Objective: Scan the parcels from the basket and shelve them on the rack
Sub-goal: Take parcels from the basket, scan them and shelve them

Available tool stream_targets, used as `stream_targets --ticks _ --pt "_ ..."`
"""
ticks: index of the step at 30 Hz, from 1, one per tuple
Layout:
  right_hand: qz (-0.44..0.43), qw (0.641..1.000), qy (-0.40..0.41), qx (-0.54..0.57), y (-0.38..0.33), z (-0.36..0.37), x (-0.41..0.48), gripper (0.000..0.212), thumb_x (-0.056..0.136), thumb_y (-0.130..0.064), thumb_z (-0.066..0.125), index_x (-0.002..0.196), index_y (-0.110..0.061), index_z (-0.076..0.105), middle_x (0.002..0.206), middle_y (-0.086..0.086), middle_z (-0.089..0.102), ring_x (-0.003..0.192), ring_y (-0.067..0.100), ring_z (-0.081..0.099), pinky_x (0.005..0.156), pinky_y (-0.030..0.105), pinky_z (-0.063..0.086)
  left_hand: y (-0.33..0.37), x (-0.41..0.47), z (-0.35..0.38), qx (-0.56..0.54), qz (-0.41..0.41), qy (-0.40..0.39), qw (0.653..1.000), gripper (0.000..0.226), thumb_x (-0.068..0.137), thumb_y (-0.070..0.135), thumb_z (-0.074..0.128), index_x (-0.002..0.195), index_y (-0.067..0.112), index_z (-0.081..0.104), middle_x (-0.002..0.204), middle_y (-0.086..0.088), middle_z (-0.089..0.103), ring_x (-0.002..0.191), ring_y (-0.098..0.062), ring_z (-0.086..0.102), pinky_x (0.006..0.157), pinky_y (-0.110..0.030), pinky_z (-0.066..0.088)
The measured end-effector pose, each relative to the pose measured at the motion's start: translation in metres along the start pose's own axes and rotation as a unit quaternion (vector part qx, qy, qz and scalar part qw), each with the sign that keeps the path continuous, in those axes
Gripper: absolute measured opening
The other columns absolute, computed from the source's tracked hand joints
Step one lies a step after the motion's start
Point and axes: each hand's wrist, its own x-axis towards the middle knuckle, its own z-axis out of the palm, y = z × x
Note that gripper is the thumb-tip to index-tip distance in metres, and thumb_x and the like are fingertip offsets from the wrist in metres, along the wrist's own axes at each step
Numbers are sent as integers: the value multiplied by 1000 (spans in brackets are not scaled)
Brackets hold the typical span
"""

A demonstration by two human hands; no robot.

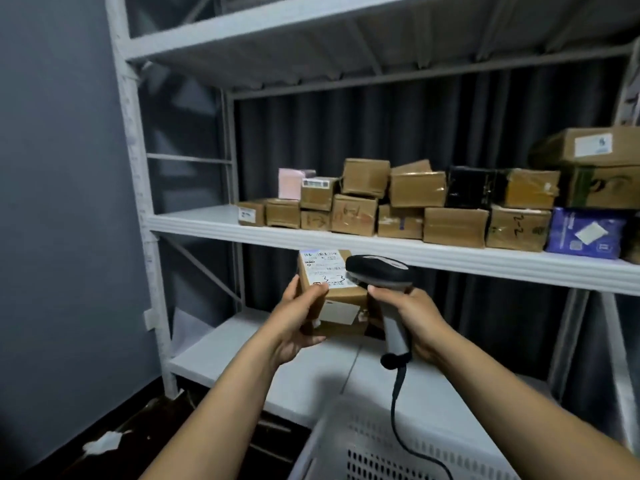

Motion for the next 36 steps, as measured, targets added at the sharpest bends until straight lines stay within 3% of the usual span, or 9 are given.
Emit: stream_targets --ticks 5,8,11,13,16,21,26,30,36 --pt "-41 996 -21 -71 -33 51 47 11 81 -6 75 91 -7 73 85 12 74 66 18 70 60 27 57 56 32 -37 -17 46 128 991 48 86 40 67 125 21 46 105 -5 59 87 -20 59 69 -36 53" --pt "-55 991 -34 -113 -46 75 80 7 80 -8 76 84 -10 71 75 9 70 62 19 65 63 34 55 83 57 -63 -32 84 183 979 48 86 39 68 124 17 48 110 -6 62 86 -20 62 60 -31 53" --pt "-72 985 -36 -155 -55 95 116 15 78 -10 77 92 -8 73 84 12 71 71 23 65 67 39 59 107 86 -94 -25 113 245 962 53 81 46 71 122 17 55 111 -5 65 87 -20 65 61 -30 55" --pt "-76 984 -37 -157 -57 106 139 14 78 -9 77 92 -7 73 90 16 73 70 27 67 68 42 59 119 106 -114 -17 118 257 959 58 72 56 71 116 18 63 107 -5 69 88 -23 68 72 -38 59" --pt "-59 987 -42 -144 -57 119 169 12 80 -7 75 91 -7 71 86 13 71 62 25 68 57 30 55 130 147 -143 -5 124 279 952 68 52 69 66 99 20 70 99 -3 72 88 -25 69 84 -46 57" --pt "-45 987 -35 -148 -45 133 213 16 79 -6 75 94 -4 71 84 13 71 55 21 66 57 29 51 147 188 -161 -3 127 285 950 33 85 50 63 90 18 68 90 -4 70 83 -23 67 85 -42 56" --pt "-43 985 -30 -166 -33 140 243 12 80 -7 74 91 -7 70 79 9 71 56 21 67 57 29 52 159 229 -184 14 150 346 926 53 91 59 46 100 10 66 93 -10 69 85 -26 64 80 -37 54" --pt "-35 983 -26 -176 -23 141 259 9 80 -8 76 85 -12 71 79 8 70 61 24 67 61 32 53 158 248 -204 -34 125 322 938 51 90 59 48 96 11 64 94 -12 70 87 -30 67 87 -49 55" --pt "-36 983 -27 -177 -15 146 265 6 81 -7 74 86 -9 71 79 13 70 62 25 66 63 36 52 144 258 -196 -49 135 306 941 54 87 65 44 93 15 63 95 -11 70 87 -30 66 85 -47 56"
